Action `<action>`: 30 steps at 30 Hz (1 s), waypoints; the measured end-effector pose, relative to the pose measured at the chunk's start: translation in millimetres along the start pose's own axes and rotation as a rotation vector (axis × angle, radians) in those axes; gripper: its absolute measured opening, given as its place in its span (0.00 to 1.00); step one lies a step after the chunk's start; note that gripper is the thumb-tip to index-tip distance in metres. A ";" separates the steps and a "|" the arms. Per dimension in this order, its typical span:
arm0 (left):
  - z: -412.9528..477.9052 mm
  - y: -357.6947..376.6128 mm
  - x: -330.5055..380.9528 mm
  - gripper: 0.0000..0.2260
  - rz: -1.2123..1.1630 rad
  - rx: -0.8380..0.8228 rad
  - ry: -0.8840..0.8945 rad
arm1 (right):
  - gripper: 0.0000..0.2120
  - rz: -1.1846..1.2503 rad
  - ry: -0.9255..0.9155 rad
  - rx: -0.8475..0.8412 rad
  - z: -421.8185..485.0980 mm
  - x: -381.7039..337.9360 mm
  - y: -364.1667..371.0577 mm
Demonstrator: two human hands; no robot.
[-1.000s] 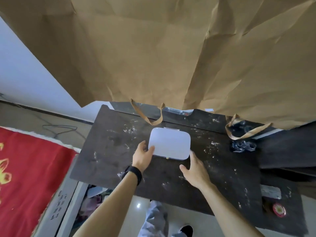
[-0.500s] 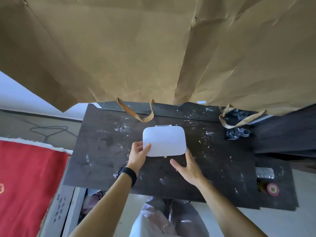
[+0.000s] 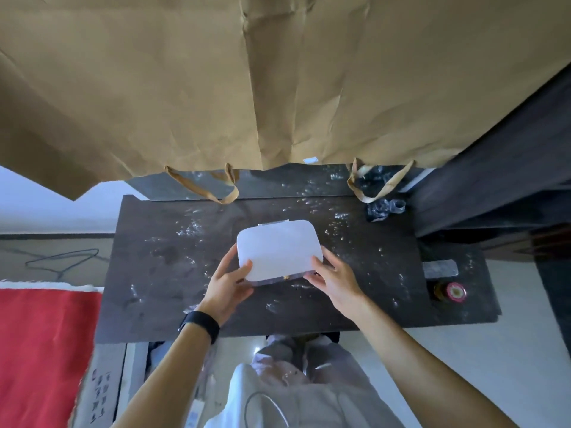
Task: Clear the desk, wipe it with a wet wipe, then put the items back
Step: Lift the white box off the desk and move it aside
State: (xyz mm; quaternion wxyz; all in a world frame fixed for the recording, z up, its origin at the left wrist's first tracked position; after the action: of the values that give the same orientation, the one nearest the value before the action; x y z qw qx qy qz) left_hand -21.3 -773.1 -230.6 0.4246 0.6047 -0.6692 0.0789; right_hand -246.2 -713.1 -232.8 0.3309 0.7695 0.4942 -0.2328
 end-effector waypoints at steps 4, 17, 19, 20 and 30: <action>3.4 40.1 -7.7 0.26 0.097 -0.112 -0.047 | 0.17 0.117 -0.045 0.096 -35.0 6.3 -33.7; 38.5 213.4 -73.6 0.23 0.203 -0.248 -0.161 | 0.12 -0.034 -0.136 0.310 -138.3 11.7 -199.0; 44.3 245.8 -84.2 0.22 0.215 -0.250 -0.147 | 0.13 -0.039 -0.140 0.306 -146.7 8.5 -233.7; 47.6 261.4 -90.1 0.22 0.223 -0.242 -0.140 | 0.13 -0.040 -0.135 0.300 -149.4 7.9 -250.9; 71.0 390.8 -138.8 0.23 0.177 -0.048 -0.089 | 0.20 0.211 -0.114 0.193 -167.7 -18.9 -389.5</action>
State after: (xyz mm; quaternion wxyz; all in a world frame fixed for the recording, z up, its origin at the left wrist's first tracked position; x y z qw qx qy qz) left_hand -410.0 -613.9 -207.7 0.4004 0.5358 -0.7398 0.0731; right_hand -604.9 -486.6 -215.7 0.3058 0.8309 0.3661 -0.2865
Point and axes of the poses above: each hand's wrist, its own z-axis towards the middle knuckle, its own y-axis out of the palm, x = y × z, the point moved 7 cm from there along z, towards the middle knuckle, and after that the axes turned 10 degrees about -x, right-handed, at the moved point
